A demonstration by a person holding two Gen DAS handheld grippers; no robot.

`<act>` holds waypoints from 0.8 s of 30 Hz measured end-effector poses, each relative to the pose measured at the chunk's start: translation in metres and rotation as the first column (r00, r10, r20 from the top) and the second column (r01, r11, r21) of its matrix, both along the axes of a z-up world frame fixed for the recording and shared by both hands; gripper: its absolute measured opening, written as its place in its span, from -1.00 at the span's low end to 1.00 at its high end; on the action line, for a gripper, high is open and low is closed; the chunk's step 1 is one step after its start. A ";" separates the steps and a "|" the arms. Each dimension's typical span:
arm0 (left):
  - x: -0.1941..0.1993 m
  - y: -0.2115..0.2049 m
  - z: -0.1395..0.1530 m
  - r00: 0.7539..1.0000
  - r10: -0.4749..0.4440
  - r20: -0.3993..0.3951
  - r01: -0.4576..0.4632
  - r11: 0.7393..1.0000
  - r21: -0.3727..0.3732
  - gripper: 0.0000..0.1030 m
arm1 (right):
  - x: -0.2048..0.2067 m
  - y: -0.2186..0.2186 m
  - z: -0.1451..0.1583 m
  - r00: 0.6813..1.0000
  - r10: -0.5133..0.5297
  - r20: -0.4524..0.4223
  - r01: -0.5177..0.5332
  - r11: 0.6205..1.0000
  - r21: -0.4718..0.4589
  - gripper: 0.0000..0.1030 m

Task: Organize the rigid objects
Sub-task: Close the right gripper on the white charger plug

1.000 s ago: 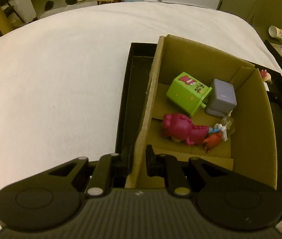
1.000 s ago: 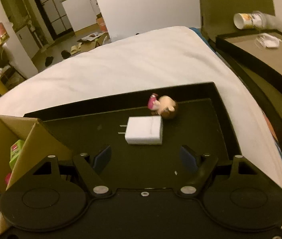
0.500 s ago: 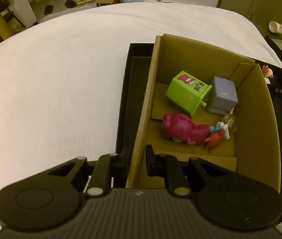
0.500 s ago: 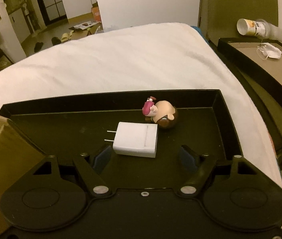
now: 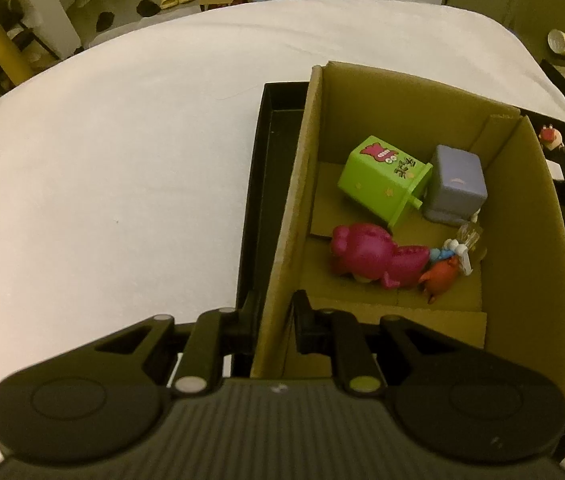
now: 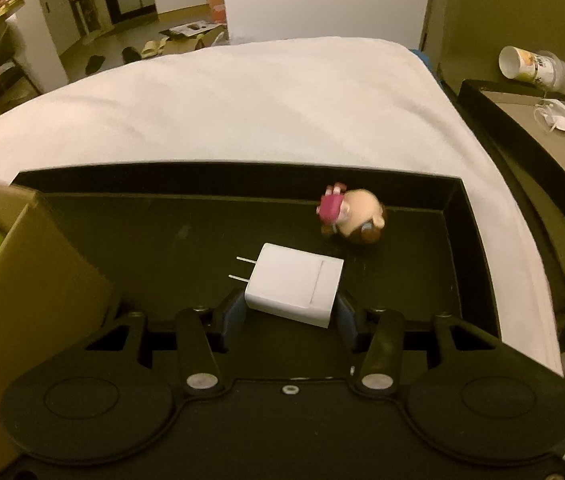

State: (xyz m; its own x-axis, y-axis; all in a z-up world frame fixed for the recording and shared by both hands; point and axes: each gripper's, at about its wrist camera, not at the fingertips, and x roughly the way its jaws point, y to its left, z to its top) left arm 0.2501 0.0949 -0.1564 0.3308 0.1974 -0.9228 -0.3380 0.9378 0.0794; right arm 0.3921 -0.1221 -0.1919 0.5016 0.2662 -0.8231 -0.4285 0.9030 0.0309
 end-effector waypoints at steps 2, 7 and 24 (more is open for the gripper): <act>0.000 0.000 0.000 1.000 0.001 -0.003 -0.001 1.000 -0.002 -0.70 | -0.008 -0.001 0.001 1.000 0.020 -0.001 -0.020 1.000 -0.008 -0.07; 0.003 -0.003 0.001 1.000 -0.002 -0.014 0.002 1.000 0.010 -0.70 | -0.024 -0.008 0.004 0.998 0.057 -0.006 -0.057 0.998 -0.022 -0.07; 0.004 -0.002 0.000 1.000 -0.005 -0.019 0.005 1.000 0.007 -0.70 | -0.053 -0.023 0.013 0.996 0.088 -0.007 -0.088 0.995 -0.036 -0.08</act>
